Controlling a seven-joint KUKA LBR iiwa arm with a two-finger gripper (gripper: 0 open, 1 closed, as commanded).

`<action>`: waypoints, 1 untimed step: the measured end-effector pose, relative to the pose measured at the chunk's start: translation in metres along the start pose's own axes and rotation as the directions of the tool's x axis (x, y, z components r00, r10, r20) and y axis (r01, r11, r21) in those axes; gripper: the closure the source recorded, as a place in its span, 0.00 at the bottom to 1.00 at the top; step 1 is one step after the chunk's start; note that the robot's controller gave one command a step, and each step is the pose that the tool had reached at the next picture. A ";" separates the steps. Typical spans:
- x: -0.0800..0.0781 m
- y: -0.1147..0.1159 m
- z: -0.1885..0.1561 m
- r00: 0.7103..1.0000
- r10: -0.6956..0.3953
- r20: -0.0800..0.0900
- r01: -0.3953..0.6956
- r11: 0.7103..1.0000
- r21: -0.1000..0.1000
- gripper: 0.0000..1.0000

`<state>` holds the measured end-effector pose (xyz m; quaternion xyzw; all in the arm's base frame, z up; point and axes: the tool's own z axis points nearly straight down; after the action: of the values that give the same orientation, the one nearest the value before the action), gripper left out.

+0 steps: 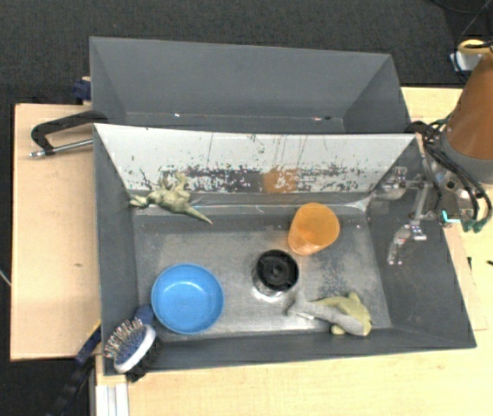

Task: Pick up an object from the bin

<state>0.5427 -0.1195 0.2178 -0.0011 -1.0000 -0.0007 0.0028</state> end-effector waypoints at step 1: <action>0.042 0.030 0.134 0.999 0.036 0.011 -0.036 0.999 0.002 0.00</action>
Offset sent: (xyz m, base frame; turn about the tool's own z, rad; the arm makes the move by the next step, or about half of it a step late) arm -0.0445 0.0302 -0.1336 0.0351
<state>0.5001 -0.0892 0.0844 -0.0192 -0.9998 0.0002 -0.0025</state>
